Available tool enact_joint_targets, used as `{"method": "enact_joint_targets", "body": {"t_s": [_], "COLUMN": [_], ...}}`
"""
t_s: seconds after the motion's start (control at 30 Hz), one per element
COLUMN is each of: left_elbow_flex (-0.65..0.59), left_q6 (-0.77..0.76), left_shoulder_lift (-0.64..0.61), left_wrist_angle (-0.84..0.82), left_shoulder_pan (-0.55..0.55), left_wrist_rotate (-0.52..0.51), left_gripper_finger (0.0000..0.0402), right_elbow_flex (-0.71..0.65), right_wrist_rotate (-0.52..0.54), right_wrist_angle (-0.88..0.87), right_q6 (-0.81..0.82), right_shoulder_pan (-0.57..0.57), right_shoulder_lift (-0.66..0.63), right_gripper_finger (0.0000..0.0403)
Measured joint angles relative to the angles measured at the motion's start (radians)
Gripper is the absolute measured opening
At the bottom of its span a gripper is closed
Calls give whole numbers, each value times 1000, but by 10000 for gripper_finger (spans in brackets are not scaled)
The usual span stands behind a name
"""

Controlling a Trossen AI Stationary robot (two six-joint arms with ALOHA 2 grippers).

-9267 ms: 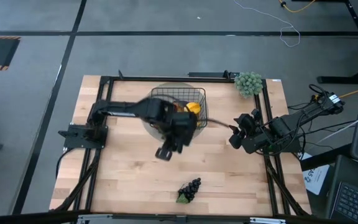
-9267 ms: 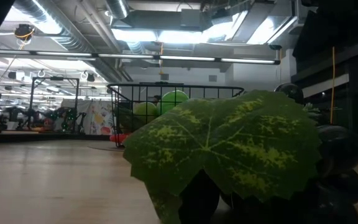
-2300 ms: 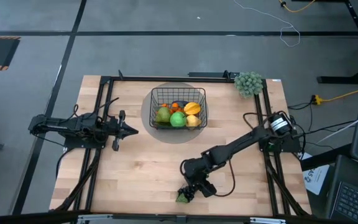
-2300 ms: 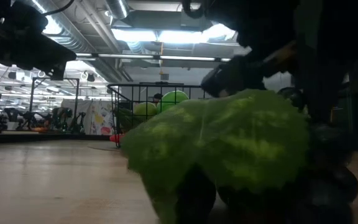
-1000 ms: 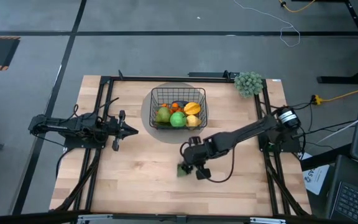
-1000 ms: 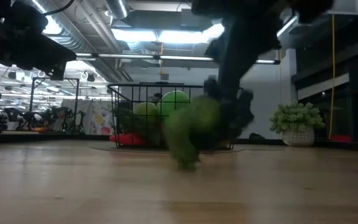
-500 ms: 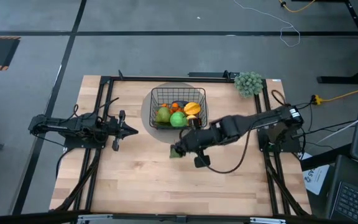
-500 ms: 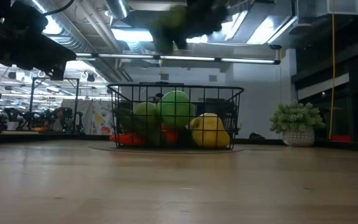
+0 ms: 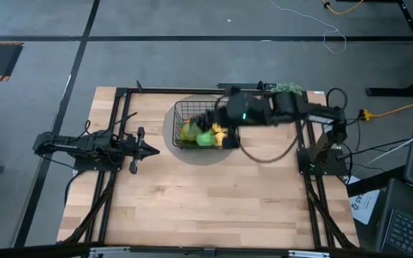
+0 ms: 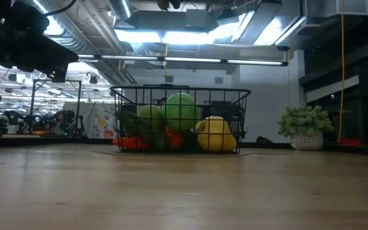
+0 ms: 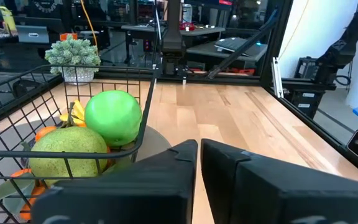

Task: Build produce basket
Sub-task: Put the black grapes into the wire basket, then return to Home Position

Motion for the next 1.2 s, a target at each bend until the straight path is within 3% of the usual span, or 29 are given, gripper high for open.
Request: {"method": "enact_joint_targets", "body": {"t_s": [0.1,0.3,0.43,0.7,1.2], "left_elbow_flex": [0,0,0,0,0], "left_q6": [0,0,0,0,0], "left_shoulder_lift": [0,0,0,0,0], "left_wrist_angle": [0,0,0,0,0], "left_shoulder_pan": [0,0,0,0,0], "left_wrist_rotate": [0,0,0,0,0], "left_gripper_finger": [17,22,18,7,11], "right_elbow_flex": [24,24,24,24,24], "right_wrist_rotate": [-22,-224,-299,-299,-299], "right_wrist_angle": [8,5,4,5,8], "right_q6": [-13,24,35,35,-15], "right_shoulder_pan": [-78,-233,-295,-356,-357], "right_shoulder_lift": [-1,2,11,12,12], "right_gripper_finger": [0,0,0,19,75]}}
